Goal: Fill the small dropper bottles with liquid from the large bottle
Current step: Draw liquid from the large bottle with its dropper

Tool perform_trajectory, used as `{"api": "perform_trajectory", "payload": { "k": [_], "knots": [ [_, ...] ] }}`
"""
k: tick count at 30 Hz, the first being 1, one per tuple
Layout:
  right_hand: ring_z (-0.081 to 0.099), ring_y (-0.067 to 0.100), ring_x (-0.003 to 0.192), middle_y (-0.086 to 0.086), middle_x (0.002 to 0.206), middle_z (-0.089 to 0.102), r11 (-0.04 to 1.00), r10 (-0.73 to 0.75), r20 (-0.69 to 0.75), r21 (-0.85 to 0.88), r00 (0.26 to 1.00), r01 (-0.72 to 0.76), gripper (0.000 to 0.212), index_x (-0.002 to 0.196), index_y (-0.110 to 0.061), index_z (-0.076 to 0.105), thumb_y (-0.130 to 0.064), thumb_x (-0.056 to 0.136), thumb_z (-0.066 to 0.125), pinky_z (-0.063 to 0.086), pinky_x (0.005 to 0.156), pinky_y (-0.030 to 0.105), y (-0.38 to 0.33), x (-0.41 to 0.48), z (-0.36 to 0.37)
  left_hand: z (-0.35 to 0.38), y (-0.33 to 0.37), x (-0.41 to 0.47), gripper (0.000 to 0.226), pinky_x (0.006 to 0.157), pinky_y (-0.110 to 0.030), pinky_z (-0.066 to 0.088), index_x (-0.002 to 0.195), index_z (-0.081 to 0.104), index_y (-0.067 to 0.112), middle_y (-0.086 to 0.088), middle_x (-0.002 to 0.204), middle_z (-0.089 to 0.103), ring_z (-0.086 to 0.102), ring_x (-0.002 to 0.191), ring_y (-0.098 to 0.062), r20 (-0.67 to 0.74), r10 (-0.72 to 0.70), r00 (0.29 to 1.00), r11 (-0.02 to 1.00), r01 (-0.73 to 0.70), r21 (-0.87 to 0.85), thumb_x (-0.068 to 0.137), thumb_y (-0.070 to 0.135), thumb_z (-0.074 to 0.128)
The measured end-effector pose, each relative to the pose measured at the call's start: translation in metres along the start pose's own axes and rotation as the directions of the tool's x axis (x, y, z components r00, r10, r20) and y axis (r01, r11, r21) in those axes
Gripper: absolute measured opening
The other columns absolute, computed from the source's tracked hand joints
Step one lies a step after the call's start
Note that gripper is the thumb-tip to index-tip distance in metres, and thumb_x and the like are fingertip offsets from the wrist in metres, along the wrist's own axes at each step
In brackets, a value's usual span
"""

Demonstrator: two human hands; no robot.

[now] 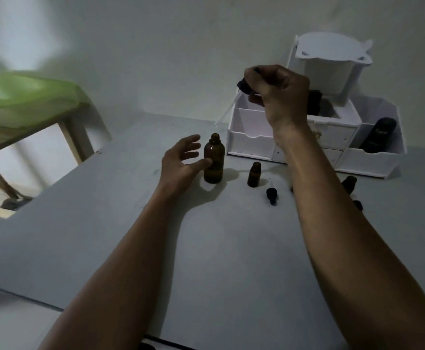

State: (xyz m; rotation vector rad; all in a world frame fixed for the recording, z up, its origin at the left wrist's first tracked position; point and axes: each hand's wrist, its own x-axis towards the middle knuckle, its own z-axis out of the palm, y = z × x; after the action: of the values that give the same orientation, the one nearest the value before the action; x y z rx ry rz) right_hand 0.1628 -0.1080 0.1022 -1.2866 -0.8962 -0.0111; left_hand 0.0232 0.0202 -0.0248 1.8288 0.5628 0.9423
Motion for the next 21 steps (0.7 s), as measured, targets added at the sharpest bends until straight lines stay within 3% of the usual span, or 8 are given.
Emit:
{"api": "perform_trajectory", "payload": {
  "k": [4,7,9,13,21],
  "knots": [
    [0.075,0.008,0.076,-0.014,0.070,0.075,1.000,0.019,0.028,-0.016,0.999,-0.019,0.003,0.085,-0.018,0.074,-0.016,0.086,0.075,0.063,0.076,0.039,0.006,0.000,0.003,0.002,-0.002,0.000,0.053,0.093,-0.039,0.056,0.119,0.069,0.022,-0.004,0.109,0.074,0.071,0.102,-0.017,0.085,-0.052,0.995,0.992,0.061,-0.107,0.067,0.015,0.077],
    [0.075,0.008,0.076,-0.011,0.074,0.075,0.998,0.000,0.057,-0.061,0.998,0.004,0.003,0.089,-0.015,0.075,-0.016,0.086,0.075,0.063,0.075,0.039,0.010,-0.001,0.003,0.001,-0.001,0.000,0.046,0.088,-0.028,0.054,0.119,0.069,0.017,-0.003,0.107,0.074,0.071,0.099,-0.012,0.109,-0.067,0.992,0.990,0.079,-0.117,0.075,0.005,0.077],
    [0.075,0.006,0.075,-0.007,0.078,0.075,0.997,-0.015,0.063,-0.077,0.998,0.020,0.010,0.094,-0.009,0.075,-0.016,0.087,0.074,0.063,0.072,0.032,0.010,0.000,0.004,0.001,-0.001,0.001,0.045,0.080,-0.018,0.053,0.122,0.068,0.013,-0.002,0.106,0.073,0.071,0.094,-0.006,0.116,-0.067,0.991,0.991,0.080,-0.108,0.079,0.000,0.074],
    [0.072,-0.001,0.070,-0.004,0.080,0.073,0.995,-0.023,0.101,-0.093,0.995,0.033,0.014,0.098,-0.003,0.074,-0.013,0.088,0.073,0.054,0.064,0.013,0.014,-0.001,0.007,-0.001,-0.001,0.001,0.044,0.077,-0.014,0.053,0.123,0.066,0.012,0.001,0.105,0.072,0.071,0.092,-0.003,0.126,-0.050,0.991,0.995,0.060,-0.074,0.081,0.001,0.074],
    [0.074,0.004,0.075,0.005,0.087,0.076,0.984,0.013,0.243,-0.177,0.970,0.031,0.016,0.100,-0.004,0.075,-0.015,0.088,0.073,0.050,0.064,0.008,0.034,-0.005,0.021,-0.003,-0.004,0.003,0.045,0.082,-0.018,0.054,0.126,0.065,0.013,-0.001,0.111,0.071,0.070,0.097,-0.005,0.140,-0.040,0.989,0.998,0.048,-0.051,0.082,0.006,0.075]
  ]
}}
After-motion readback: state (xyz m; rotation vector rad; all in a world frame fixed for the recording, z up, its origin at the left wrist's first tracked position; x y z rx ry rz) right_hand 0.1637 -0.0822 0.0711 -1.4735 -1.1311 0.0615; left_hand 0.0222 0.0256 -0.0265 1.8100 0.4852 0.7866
